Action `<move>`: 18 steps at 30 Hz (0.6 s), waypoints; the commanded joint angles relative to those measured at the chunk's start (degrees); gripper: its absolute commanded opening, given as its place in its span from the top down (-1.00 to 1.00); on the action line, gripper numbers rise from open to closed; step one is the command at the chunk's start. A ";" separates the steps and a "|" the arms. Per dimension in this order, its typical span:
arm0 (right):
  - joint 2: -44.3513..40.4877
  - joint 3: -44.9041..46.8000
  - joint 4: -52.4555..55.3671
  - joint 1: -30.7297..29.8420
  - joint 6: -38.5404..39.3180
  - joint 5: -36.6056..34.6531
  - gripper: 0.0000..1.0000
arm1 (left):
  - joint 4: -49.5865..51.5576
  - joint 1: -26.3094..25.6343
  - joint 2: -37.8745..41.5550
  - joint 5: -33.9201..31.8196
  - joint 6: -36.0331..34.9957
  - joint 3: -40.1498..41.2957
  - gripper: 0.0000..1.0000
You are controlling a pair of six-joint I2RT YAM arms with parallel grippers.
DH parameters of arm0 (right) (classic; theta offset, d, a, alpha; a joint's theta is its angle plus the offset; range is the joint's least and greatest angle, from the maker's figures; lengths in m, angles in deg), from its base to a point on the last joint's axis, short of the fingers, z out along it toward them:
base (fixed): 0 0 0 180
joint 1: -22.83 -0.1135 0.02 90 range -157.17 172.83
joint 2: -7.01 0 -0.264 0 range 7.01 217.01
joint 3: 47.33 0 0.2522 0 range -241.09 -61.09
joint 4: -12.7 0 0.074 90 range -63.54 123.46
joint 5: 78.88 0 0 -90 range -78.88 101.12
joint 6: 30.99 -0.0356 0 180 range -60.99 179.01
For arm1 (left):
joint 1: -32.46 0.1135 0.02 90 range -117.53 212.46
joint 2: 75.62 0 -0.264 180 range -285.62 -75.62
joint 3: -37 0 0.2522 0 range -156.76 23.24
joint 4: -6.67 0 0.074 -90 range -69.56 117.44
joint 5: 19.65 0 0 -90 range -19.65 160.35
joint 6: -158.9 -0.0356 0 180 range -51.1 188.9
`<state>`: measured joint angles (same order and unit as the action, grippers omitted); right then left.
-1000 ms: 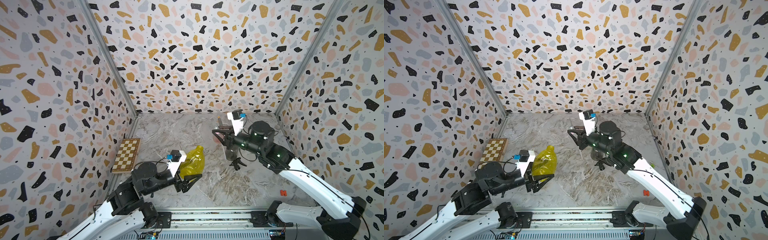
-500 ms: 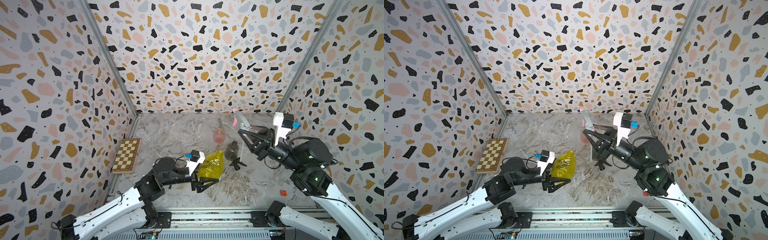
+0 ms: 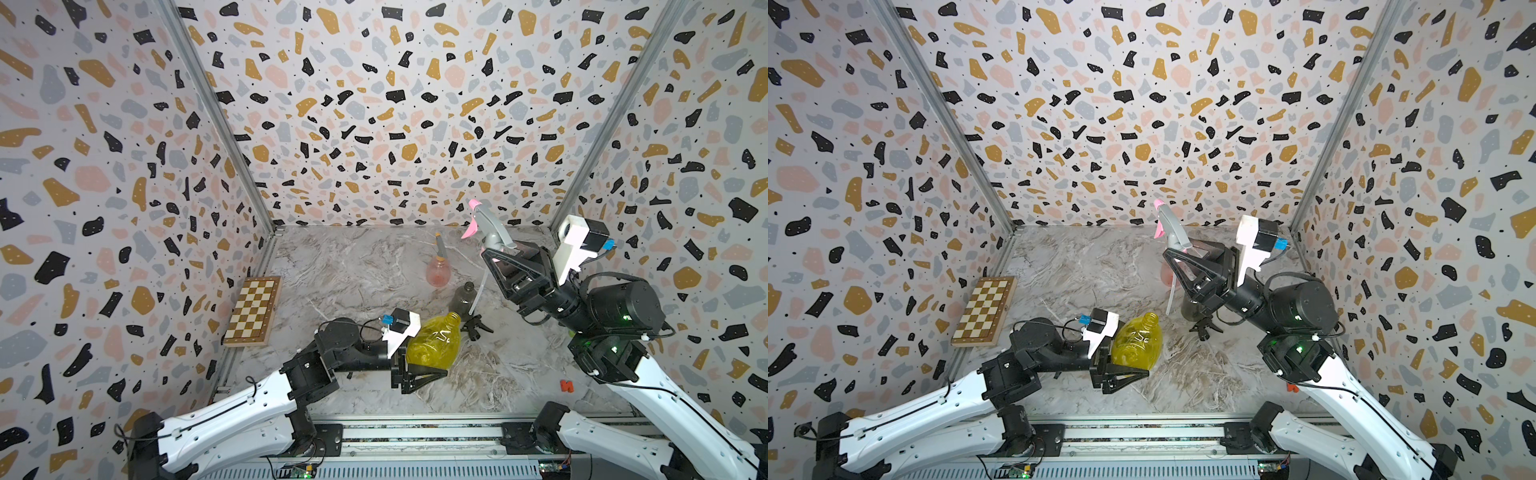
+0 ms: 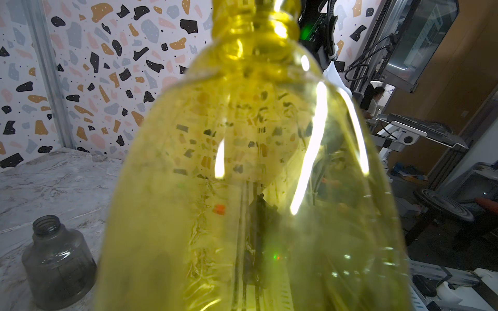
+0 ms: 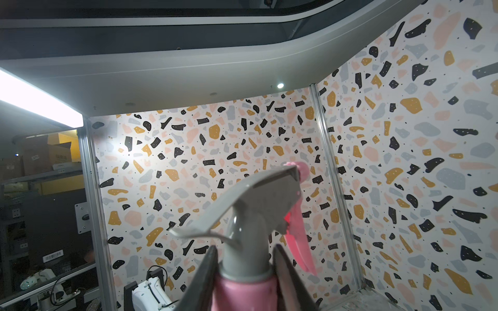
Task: Attach spray nozzles to spray bottles
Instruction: Insert the spray nozzle into the spray bottle.
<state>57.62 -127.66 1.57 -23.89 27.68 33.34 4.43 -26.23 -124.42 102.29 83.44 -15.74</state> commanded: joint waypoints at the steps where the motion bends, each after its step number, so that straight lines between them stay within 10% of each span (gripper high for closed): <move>1: 0.59 -1.00 -4.32 -1.17 -1.72 1.37 0.57 | -4.08 -0.54 0.42 1.15 -1.52 -0.30 1.00; 18: 2.68 -1.22 -3.68 -8.25 1.04 -0.62 0.59 | -3.04 -1.07 2.65 -0.49 -2.42 -0.47 1.00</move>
<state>61.05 -127.68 -0.20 -31.48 27.88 33.36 4.25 -27.02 -123.08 102.42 81.72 -15.77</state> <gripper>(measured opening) 0.327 0.814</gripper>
